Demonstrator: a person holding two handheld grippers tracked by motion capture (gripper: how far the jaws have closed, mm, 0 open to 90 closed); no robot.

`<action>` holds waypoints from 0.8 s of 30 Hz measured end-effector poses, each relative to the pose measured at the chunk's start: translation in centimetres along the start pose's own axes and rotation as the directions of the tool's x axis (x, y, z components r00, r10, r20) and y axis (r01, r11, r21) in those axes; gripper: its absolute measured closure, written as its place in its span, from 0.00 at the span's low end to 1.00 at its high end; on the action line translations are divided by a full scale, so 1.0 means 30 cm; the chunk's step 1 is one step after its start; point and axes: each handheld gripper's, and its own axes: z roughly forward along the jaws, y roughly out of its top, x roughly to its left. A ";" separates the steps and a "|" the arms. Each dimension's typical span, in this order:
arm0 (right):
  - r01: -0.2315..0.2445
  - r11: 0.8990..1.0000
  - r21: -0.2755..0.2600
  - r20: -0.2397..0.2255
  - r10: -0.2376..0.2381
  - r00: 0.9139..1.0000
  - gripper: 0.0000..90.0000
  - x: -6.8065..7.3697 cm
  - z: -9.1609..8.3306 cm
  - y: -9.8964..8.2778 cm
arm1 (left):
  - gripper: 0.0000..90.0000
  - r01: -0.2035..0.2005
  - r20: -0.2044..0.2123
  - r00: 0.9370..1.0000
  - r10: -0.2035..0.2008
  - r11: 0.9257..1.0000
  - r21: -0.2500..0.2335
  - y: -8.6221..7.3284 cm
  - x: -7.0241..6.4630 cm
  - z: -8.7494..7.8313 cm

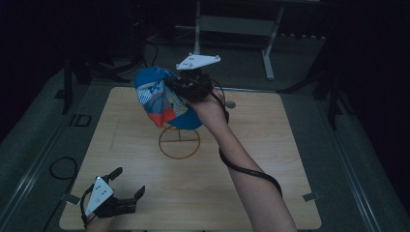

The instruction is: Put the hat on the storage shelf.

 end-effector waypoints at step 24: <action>0.013 0.990 0.140 -0.049 -0.006 0.999 0.99 -0.008 0.102 -0.101 | 0.02 -0.006 0.005 1.000 0.006 1.000 0.015 -0.007 -0.002 0.004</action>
